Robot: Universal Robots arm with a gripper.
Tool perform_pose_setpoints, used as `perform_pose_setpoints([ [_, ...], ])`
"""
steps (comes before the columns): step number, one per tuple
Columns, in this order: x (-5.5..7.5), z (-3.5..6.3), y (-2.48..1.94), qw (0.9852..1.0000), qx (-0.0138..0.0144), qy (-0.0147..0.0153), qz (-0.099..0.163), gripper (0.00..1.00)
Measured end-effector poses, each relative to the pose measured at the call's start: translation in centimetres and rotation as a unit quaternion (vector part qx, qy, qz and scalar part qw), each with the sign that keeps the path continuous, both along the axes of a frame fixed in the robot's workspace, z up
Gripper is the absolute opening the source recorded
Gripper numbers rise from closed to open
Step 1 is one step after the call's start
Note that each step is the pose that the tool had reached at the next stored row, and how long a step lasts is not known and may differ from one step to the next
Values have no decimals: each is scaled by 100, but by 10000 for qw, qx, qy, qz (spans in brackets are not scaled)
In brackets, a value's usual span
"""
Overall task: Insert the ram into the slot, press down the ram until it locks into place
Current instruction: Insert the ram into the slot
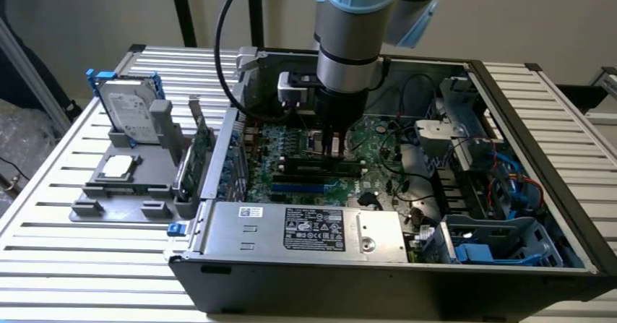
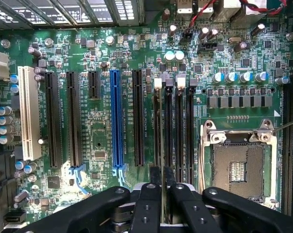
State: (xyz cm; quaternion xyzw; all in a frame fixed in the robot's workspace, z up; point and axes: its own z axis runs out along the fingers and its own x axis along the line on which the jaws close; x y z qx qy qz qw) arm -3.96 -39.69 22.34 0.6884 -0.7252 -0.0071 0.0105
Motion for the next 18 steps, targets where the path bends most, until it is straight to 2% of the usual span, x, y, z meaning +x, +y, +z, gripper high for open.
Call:
perform_pose_setpoints([
  [1,0,1,0,10000,0,0,0,15],
  [2,0,13,0,10000,1,0,0,22],
  [9,-1,242,-2,10000,0,21,0,22],
  [10,-2,262,-3,10000,-1,22,0,19],
  [11,-2,269,-2,10000,-1,23,0,19],
  [12,-2,268,-2,10000,1,22,1,11],
  [18,-3,269,-2,10000,0,23,0,11],
])
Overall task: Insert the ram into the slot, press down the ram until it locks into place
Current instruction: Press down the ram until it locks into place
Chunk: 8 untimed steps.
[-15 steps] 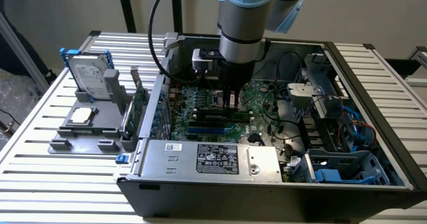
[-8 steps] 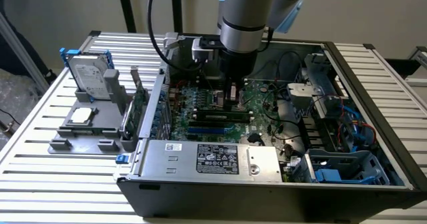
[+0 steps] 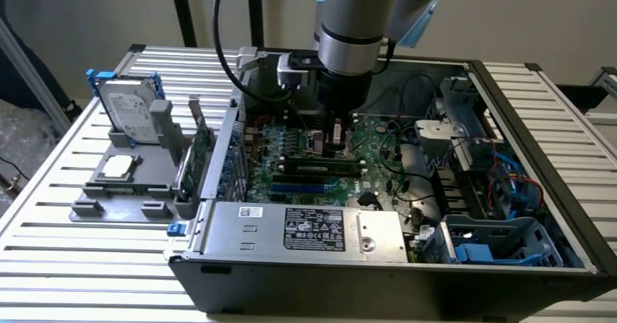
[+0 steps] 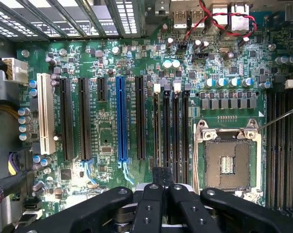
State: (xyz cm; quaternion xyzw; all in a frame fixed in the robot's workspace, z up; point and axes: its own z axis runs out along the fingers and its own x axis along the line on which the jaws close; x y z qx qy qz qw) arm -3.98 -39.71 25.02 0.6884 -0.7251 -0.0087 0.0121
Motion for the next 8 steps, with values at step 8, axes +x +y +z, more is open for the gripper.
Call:
perform_pose_setpoints([
  [8,0,0,0,10000,0,0,0,11],
])
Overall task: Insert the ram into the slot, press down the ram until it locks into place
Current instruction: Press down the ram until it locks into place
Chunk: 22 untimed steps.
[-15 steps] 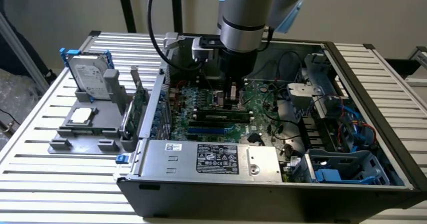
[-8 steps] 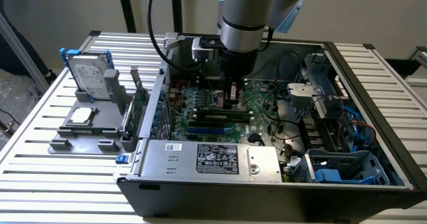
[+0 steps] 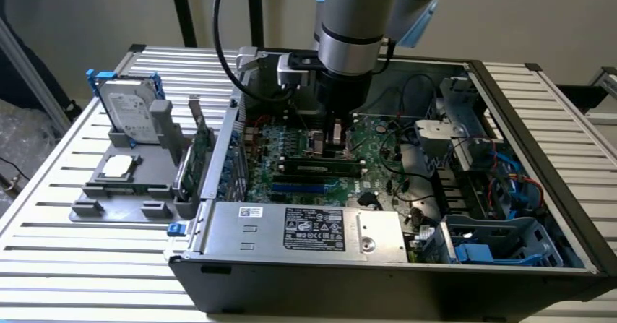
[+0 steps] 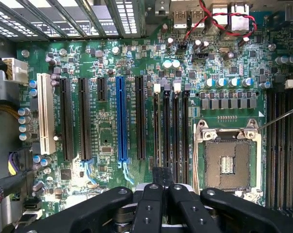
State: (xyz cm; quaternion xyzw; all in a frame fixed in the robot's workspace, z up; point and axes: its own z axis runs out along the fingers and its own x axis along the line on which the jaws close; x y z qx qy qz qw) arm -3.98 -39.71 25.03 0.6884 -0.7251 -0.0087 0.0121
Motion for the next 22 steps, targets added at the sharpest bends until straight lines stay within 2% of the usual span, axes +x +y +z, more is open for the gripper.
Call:
perform_pose_setpoints([
  [4,-1,-9,0,10000,0,0,0,11],
  [9,-25,-98,5,10000,0,0,0,11],
  [14,-34,-177,41,10000,1,0,0,11],
  [19,-41,-257,42,10000,-11,4,1,11],
  [21,-42,-258,41,10000,-13,5,0,11],
  [22,-41,-230,44,10000,-2,6,0,11],
])
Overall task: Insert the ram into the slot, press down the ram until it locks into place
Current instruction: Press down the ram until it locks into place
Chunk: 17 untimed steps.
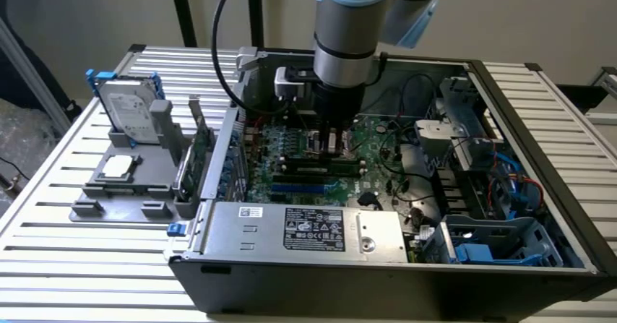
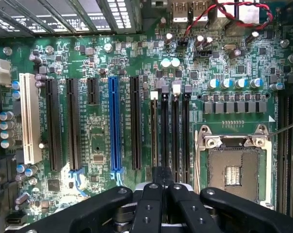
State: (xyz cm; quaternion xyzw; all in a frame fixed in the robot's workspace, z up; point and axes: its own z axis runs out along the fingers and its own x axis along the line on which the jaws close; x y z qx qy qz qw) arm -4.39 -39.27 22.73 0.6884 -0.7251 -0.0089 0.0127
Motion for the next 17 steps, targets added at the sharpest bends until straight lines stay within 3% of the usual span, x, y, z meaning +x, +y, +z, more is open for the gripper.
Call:
perform_pose_setpoints([
  [5,20,216,-1,10000,1,21,2,11],
  [17,21,218,-1,10000,1,28,3,11],
])
